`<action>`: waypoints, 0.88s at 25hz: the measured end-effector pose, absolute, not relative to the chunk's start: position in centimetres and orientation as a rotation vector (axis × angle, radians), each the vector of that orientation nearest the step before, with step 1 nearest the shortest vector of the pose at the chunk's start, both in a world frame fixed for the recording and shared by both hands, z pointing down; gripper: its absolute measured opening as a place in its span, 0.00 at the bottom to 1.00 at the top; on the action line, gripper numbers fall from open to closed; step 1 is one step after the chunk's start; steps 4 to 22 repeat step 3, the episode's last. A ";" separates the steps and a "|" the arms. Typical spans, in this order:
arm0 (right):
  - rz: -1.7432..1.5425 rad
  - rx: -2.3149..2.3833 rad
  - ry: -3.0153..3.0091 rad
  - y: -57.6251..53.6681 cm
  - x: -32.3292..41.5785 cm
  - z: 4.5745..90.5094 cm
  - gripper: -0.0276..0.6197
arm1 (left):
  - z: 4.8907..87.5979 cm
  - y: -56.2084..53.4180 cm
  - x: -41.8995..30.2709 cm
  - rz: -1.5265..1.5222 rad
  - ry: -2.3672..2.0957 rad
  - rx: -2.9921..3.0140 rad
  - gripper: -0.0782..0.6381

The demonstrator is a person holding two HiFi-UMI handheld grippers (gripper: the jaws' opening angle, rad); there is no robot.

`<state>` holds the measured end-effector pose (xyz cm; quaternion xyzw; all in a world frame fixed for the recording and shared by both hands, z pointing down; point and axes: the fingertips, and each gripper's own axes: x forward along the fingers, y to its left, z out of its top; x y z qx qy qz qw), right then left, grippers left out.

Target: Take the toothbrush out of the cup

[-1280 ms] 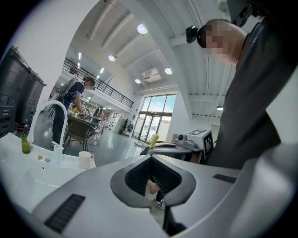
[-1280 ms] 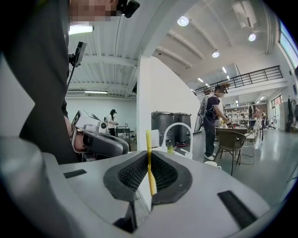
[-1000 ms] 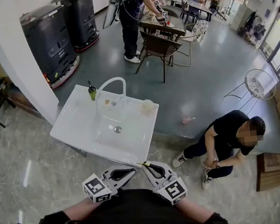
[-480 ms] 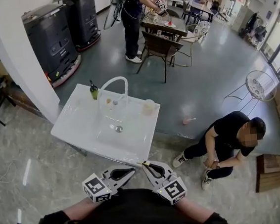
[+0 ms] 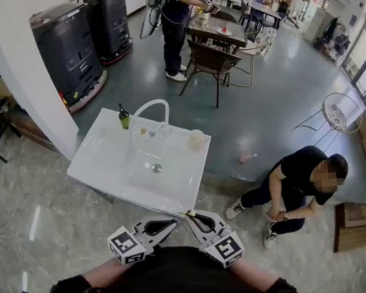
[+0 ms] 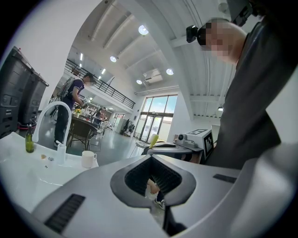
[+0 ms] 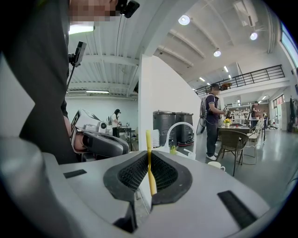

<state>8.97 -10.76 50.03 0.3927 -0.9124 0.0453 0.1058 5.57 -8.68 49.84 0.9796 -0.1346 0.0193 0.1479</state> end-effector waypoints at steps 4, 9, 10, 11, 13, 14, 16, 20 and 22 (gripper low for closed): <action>0.136 1.157 -2.685 -10.8 8.9 50.1 0.09 | 49.9 -8.7 5.5 0.056 -0.386 2.821 0.12; 0.136 1.157 -2.685 -10.8 8.9 50.1 0.09 | 49.9 -8.7 5.5 0.056 -0.386 2.821 0.12; 0.136 1.157 -2.685 -10.8 8.9 50.1 0.09 | 49.9 -8.7 5.5 0.056 -0.386 2.821 0.12; 0.136 1.157 -2.685 -10.8 8.9 50.1 0.09 | 49.9 -8.7 5.5 0.056 -0.386 2.821 0.12; 0.136 1.157 -2.685 -10.8 8.9 50.1 0.09 | 49.9 -8.7 5.5 0.056 -0.386 2.821 0.12; 0.136 1.157 -2.685 -10.8 8.9 50.1 0.09 | 49.9 -8.7 5.5 0.056 -0.386 2.821 0.12; 0.136 1.157 -2.685 -10.8 8.9 50.1 0.09 | 49.9 -8.7 5.5 0.056 -0.386 2.821 0.12; 0.136 1.157 -2.685 -10.8 8.9 50.1 0.09 | 49.9 -8.7 5.5 0.056 -0.386 2.821 0.12; 0.136 1.157 -2.685 -10.8 8.9 50.1 0.09 | 49.9 -8.7 5.5 0.056 -0.386 2.821 0.12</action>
